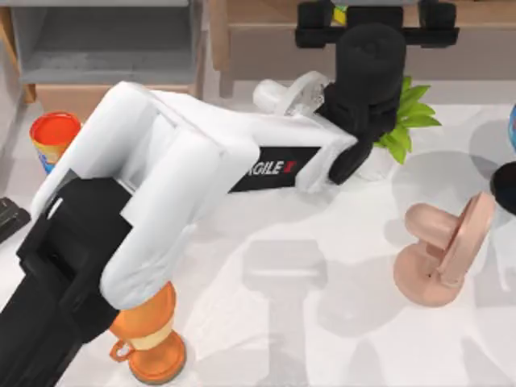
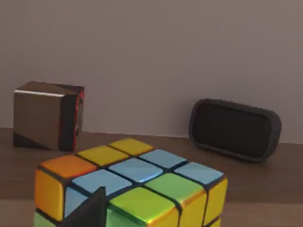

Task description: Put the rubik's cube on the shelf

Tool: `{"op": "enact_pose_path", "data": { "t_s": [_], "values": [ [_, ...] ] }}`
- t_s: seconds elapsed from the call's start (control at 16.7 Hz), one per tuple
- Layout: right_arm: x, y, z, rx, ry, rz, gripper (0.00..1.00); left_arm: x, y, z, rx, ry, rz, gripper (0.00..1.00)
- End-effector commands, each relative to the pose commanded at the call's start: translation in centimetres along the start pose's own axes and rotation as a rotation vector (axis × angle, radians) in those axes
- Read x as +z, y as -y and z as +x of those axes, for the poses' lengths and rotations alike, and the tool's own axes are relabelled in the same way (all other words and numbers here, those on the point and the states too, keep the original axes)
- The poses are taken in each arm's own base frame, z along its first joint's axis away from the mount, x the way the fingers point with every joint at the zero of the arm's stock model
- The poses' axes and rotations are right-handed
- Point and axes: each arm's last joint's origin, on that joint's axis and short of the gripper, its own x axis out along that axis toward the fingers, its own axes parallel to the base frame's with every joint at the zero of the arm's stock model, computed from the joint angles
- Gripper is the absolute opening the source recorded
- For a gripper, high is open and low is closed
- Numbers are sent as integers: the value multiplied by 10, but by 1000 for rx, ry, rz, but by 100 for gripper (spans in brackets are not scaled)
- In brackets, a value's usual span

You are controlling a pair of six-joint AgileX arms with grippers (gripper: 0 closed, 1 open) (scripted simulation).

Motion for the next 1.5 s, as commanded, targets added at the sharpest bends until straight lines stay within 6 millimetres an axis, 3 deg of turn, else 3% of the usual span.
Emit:
{"op": "enact_pose_path", "data": {
  "t_s": [0.18, 0.3, 0.48, 0.6, 0.66, 0.78, 0.9, 1.02, 1.14, 1.2, 1.32, 1.38, 1.5],
  "values": [
    [0, 0, 0, 0, 0, 0, 100, -1, 80, -72, -239, -48, -212, 100],
    [0, 0, 0, 0, 0, 0, 100, 2, 138, -147, -446, -128, -396, 100],
    [0, 0, 0, 0, 0, 0, 100, 11, 205, -299, -789, -357, -701, 100],
    [0, 0, 0, 0, 0, 0, 100, 24, 222, -423, -1024, -609, -900, 100],
    [0, 0, 0, 0, 0, 0, 100, 31, 219, -488, -1134, -768, -988, 100],
    [0, 0, 0, 0, 0, 0, 100, 50, 186, -619, -1323, -1156, -1120, 100],
    [0, 0, 0, 0, 0, 0, 100, 71, 116, -738, -1446, -1637, -1155, 100],
    [0, 0, 0, 0, 0, 0, 100, 93, 14, -833, -1462, -2185, -1043, 100],
    [0, 0, 0, 0, 0, 0, 100, 112, -111, -892, -1334, -2734, -734, 100],
    [0, 0, 0, 0, 0, 0, 100, 119, -178, -907, 1127, 2776, 465, 100],
    [0, 0, 0, 0, 0, 0, 100, 130, -312, -905, 708, 2776, -94, 100],
    [0, 0, 0, 0, 0, 0, 100, 133, -375, -890, 509, 2754, -376, 100],
    [0, 0, 0, 0, 0, 0, 100, 134, -486, -834, 139, 2669, -941, 100]
  ]
}}
